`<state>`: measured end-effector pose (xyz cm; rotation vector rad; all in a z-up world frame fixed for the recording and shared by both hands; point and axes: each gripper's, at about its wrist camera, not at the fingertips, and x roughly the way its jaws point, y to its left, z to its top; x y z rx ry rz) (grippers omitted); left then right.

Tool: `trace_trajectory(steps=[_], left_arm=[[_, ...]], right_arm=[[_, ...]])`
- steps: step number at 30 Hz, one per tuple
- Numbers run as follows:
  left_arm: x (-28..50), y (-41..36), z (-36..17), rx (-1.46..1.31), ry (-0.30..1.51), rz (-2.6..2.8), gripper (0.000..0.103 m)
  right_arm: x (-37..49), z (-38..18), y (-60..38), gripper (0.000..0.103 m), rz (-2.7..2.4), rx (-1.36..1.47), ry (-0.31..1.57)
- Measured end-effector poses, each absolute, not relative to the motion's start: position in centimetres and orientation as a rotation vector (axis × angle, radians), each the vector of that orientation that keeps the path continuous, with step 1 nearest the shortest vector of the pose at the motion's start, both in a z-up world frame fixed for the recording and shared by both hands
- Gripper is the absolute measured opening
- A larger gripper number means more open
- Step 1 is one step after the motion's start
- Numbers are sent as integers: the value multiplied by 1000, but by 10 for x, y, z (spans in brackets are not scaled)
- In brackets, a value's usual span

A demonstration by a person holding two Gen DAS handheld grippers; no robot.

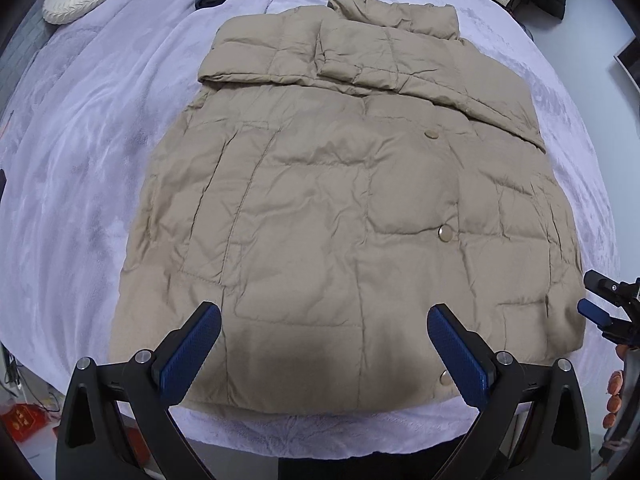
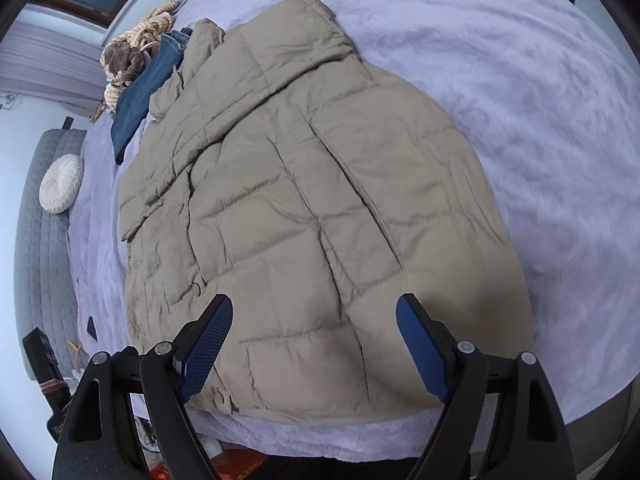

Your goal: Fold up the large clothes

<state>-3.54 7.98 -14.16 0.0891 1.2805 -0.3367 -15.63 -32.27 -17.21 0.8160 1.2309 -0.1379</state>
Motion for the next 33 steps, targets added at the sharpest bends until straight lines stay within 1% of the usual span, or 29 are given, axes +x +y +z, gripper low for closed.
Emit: trace_trajectory(steps=[10, 19, 25, 31, 33], left_arm=[[-57, 122, -157, 53, 1312, -358, 103], [-69, 165, -182, -99, 1376, -277, 103], [-73, 184, -197, -212, 1405, -272, 103], [-74, 212, -215, -333, 1452, -252, 103], [-76, 222, -220, -381, 1464, -245, 103]], right_arm=[[-216, -193, -321, 86, -280, 997, 1236], [-231, -228, -331, 86, -343, 1141, 1263], [-232, -245, -337, 86, -357, 1275, 1159], [-221, -238, -333, 87, -278, 1348, 1027], [-218, -234, -333, 93, -253, 1354, 1003]])
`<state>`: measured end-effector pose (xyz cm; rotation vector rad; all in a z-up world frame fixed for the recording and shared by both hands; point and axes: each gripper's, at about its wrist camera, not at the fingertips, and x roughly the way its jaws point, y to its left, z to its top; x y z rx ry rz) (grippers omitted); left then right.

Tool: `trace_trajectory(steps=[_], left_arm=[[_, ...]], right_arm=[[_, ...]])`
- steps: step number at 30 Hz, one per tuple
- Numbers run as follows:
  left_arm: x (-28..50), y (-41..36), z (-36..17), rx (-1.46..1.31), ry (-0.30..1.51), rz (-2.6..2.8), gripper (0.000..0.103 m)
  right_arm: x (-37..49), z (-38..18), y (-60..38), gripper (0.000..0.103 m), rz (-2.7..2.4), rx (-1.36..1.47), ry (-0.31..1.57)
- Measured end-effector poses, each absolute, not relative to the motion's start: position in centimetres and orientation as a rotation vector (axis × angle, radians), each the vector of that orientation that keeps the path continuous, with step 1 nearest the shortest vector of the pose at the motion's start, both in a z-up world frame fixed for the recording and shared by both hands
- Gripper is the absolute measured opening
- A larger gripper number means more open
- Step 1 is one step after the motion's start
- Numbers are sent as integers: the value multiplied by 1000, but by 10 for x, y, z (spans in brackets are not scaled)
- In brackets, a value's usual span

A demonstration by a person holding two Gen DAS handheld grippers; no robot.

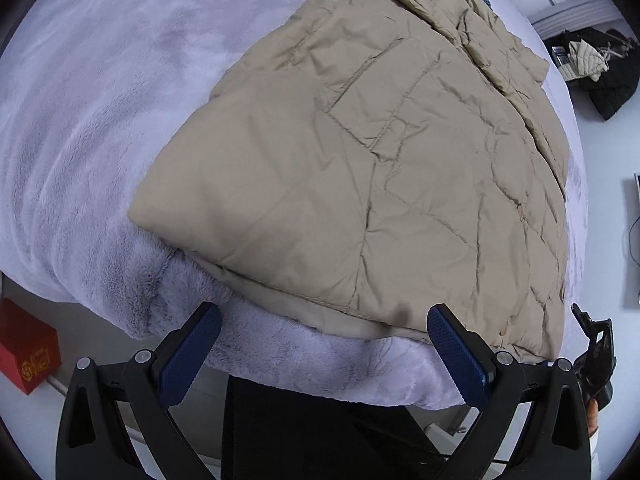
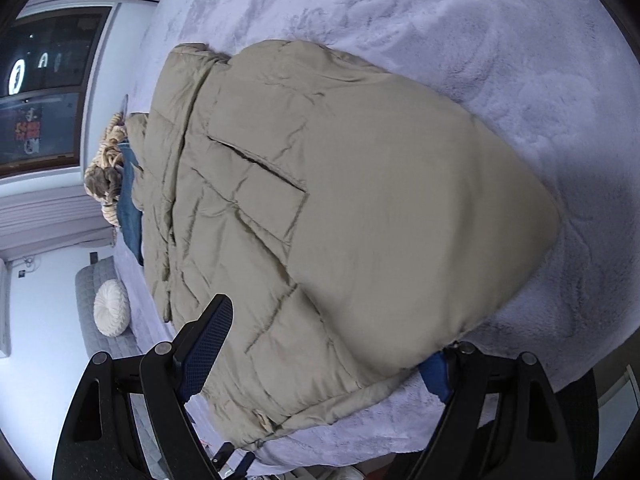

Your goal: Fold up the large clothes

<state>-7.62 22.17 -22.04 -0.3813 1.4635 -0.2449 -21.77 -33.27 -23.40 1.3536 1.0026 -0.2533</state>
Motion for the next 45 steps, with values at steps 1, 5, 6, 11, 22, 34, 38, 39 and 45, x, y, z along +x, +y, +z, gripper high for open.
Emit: trace_trajectory(steps=[1, 5, 6, 11, 22, 34, 38, 39, 45], left_arm=[[-77, 225, -223, -399, 1468, -244, 103], [-73, 232, -234, -459, 1462, -263, 103], [-70, 232, -235, -475, 1453, -268, 103], [-48, 227, -234, -576, 1373, -320, 103], [-15, 212, -221, -545, 1313, -406, 20], [-8, 216, -159, -410, 1185, -499, 20], [6, 212, -125, -381, 1105, -535, 20], [10, 209, -118, -373, 1088, -540, 20], [50, 187, -69, -351, 978, -540, 20]], right_arm=[[-216, -233, -331, 103, -241, 1358, 999], [-210, -234, -323, 103, -199, 1370, 1005], [-208, -235, -323, 103, -194, 1375, 1015], [-206, -241, -322, 103, -196, 1371, 1059], [-216, -245, -333, 102, -193, 1480, 1021], [-203, -212, -328, 8, -224, 1283, 1095], [-183, -178, -329, 8, -179, 1155, 1077], [-177, -170, -331, 8, -169, 1132, 1068], [-131, -121, -344, 8, -110, 993, 1006]])
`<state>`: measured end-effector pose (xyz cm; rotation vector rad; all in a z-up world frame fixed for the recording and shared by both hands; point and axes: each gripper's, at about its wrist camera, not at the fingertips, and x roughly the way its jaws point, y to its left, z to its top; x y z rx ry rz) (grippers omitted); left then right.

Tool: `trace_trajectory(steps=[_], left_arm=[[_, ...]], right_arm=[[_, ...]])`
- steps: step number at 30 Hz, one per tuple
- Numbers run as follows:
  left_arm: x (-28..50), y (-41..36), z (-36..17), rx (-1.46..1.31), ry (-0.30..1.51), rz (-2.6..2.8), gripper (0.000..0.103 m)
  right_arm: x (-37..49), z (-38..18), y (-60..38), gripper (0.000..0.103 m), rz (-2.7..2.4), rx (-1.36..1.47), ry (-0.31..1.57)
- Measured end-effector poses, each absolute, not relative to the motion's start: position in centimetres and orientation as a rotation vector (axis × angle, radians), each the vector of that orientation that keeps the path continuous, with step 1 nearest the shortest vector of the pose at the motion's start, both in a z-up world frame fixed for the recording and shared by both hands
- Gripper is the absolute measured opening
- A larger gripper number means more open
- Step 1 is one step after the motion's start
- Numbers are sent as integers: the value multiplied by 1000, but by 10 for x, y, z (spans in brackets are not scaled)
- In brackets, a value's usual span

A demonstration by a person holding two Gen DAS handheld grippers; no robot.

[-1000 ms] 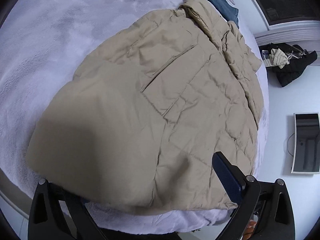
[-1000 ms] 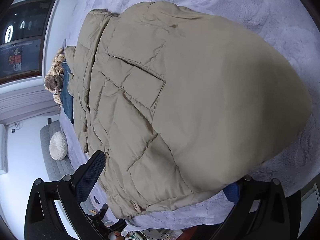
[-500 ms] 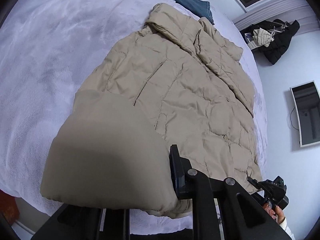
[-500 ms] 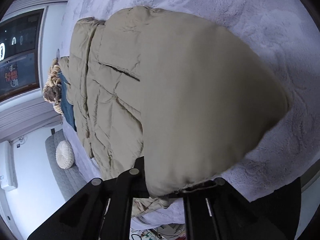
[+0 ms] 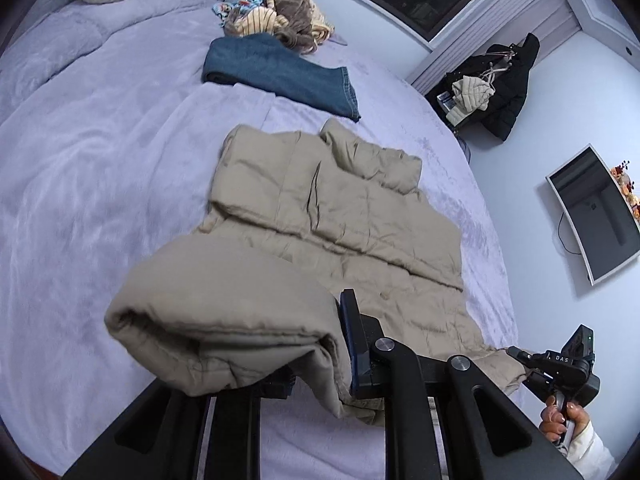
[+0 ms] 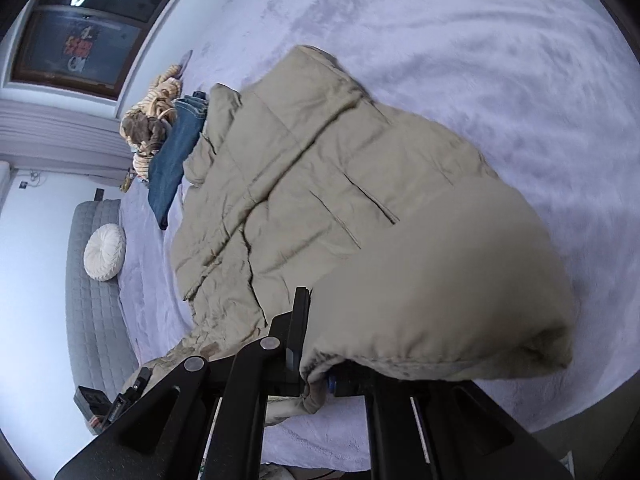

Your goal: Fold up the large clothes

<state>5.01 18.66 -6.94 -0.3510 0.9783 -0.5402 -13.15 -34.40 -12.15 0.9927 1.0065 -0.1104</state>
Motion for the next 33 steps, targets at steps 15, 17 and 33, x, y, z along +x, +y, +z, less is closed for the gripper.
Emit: trace_trajectory(steps=[15, 17, 33], left_arm=[[222, 105, -28, -258, 863, -352, 20], [247, 99, -46, -254, 891, -314, 20], [351, 63, -158, -157, 1069, -266, 23]], right_arm=[[105, -54, -381, 7, 40, 657, 982], [136, -68, -380, 7, 38, 628, 1007], [217, -185, -393, 10, -77, 744, 1108]])
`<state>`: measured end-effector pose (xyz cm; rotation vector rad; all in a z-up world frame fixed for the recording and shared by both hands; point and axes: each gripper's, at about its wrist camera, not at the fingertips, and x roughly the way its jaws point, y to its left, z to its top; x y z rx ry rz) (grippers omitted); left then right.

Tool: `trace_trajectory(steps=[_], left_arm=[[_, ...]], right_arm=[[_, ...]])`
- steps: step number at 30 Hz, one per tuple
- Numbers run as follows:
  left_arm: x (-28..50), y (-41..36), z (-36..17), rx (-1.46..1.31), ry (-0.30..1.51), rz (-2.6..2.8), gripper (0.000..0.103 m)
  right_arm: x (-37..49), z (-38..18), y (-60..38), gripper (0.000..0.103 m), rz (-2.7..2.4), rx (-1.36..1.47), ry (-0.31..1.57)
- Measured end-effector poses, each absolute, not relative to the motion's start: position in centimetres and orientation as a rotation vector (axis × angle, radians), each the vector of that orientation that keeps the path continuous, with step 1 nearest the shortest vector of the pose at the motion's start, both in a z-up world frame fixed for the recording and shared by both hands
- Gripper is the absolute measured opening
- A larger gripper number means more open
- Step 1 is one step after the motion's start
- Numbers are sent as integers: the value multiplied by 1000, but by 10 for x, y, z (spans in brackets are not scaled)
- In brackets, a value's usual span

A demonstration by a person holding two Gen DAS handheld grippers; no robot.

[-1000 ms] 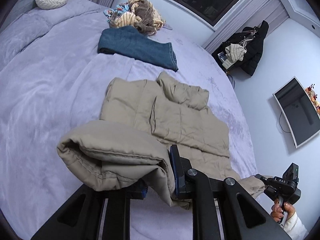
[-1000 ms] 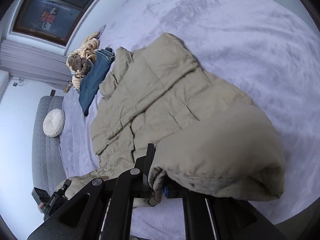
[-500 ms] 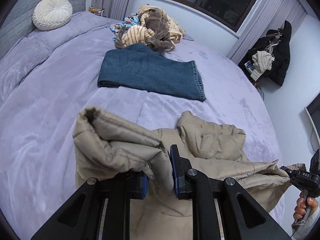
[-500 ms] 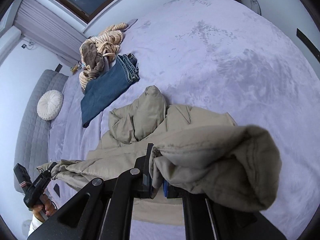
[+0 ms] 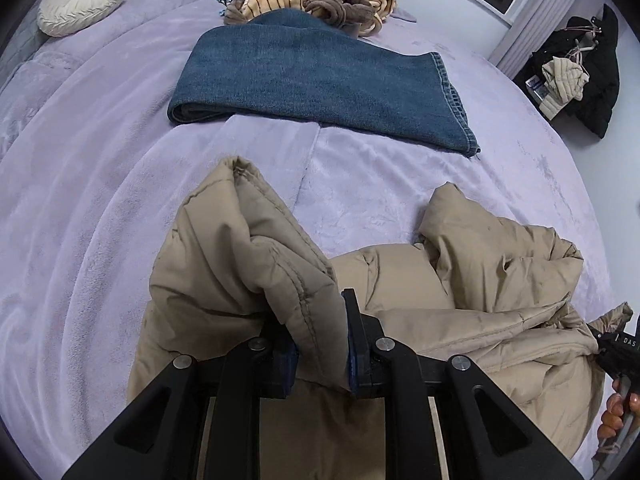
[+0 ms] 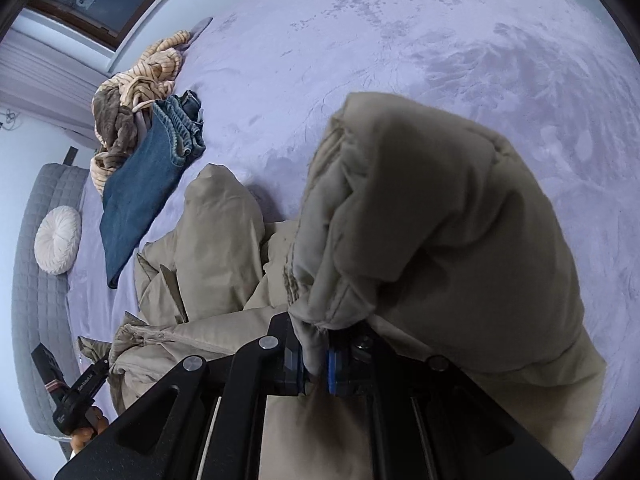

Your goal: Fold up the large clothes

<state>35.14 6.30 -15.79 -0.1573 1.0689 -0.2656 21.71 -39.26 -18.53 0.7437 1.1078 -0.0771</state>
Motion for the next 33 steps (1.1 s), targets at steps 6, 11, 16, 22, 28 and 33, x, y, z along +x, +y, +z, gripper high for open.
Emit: trace_trajectory(steps=[6, 11, 16, 22, 28, 33], left_arm=[[319, 80, -107, -91, 861, -232, 100], [318, 73, -104, -80, 890, -319, 81], [319, 28, -147, 41, 957, -353, 59], [352, 7, -199, 41, 996, -279, 60], [374, 0, -206, 58, 1003, -268, 60], [375, 42, -188, 117, 940, -161, 60]], right_arm=[[208, -149, -398, 81, -32, 703, 1027], [195, -134, -389, 36, 4, 655, 1039], [202, -166, -358, 16, 28, 497, 1138], [238, -209, -367, 5, -53, 469, 1124], [264, -221, -374, 0, -57, 476, 1137], [243, -199, -402, 0, -144, 427, 1110]])
